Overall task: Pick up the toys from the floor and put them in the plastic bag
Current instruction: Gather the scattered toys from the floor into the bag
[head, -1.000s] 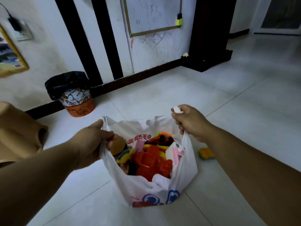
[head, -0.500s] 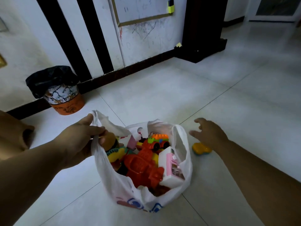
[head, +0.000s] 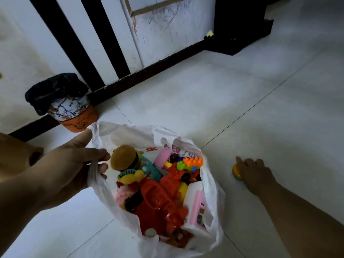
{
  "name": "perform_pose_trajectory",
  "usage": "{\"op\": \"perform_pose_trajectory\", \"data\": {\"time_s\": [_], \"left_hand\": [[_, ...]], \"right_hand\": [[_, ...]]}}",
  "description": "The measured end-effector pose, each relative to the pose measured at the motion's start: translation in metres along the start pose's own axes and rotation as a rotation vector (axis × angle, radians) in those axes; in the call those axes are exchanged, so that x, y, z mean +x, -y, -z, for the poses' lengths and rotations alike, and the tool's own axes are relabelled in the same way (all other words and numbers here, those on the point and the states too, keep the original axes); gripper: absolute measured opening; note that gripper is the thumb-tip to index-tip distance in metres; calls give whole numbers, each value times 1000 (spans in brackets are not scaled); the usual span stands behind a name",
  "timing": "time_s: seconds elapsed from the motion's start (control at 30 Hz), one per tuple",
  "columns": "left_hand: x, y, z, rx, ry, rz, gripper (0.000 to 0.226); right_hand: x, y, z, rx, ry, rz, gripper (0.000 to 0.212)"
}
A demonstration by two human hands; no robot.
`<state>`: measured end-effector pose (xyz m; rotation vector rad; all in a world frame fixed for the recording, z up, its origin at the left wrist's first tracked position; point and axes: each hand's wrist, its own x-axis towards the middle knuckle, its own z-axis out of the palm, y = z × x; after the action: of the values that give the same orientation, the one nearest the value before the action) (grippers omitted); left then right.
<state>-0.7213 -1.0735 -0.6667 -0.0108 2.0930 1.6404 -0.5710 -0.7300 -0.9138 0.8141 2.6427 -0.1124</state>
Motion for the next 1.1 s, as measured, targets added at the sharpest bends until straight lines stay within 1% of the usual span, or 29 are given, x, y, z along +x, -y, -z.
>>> {"op": "perform_pose_trajectory", "data": {"time_s": [0.07,0.17,0.23,0.37,0.5,0.6,0.63,0.67,0.7,0.73,0.77,0.83,0.87,0.9,0.97,1.0,1.07,1.1], "left_hand": [[-2,1,0,1,-11,9,73],[-8,0,0,3,1,27,72],[-13,-1,0,17,-8,30,73],[-29,-4,-5,39,16,41,75],[-50,-8,-6,20,76,61,78],[-67,-8,-9,-30,114,67,73],[-72,-8,-10,-53,123,63,71],[-75,-7,-10,-87,127,58,71],[-77,-6,-8,-121,127,60,71],[-78,-4,-7,-154,129,64,70],[-79,-2,-4,-180,135,72,68],[-81,5,2,-221,168,89,66],[-83,9,3,-230,186,90,65],[-83,14,4,-231,195,88,65],[-87,24,5,-240,190,73,64],[-89,28,5,-239,174,59,63],[-94,36,5,-214,152,35,65],[-98,39,6,-206,158,32,66]], "right_hand": [[0,2,0,-17,0,-4,65],[-6,4,-4,24,-6,12,55],[-15,7,-2,62,-46,23,53],[-34,17,34,196,-229,80,63],[-65,33,120,538,-492,99,71],[-108,53,193,714,-694,225,73],[-127,62,215,767,-727,286,73],[-146,73,234,821,-719,352,72],[-165,84,248,851,-670,418,71],[-181,94,258,842,-577,469,70],[-194,106,262,783,-450,497,68],[-206,131,259,541,-174,495,57],[-207,143,253,388,-66,472,50],[-203,154,241,253,5,436,46],[-192,173,215,89,53,354,48],[-185,178,200,75,42,313,49],[-171,184,174,133,-17,244,45],[-165,187,163,178,-42,216,50]]}}
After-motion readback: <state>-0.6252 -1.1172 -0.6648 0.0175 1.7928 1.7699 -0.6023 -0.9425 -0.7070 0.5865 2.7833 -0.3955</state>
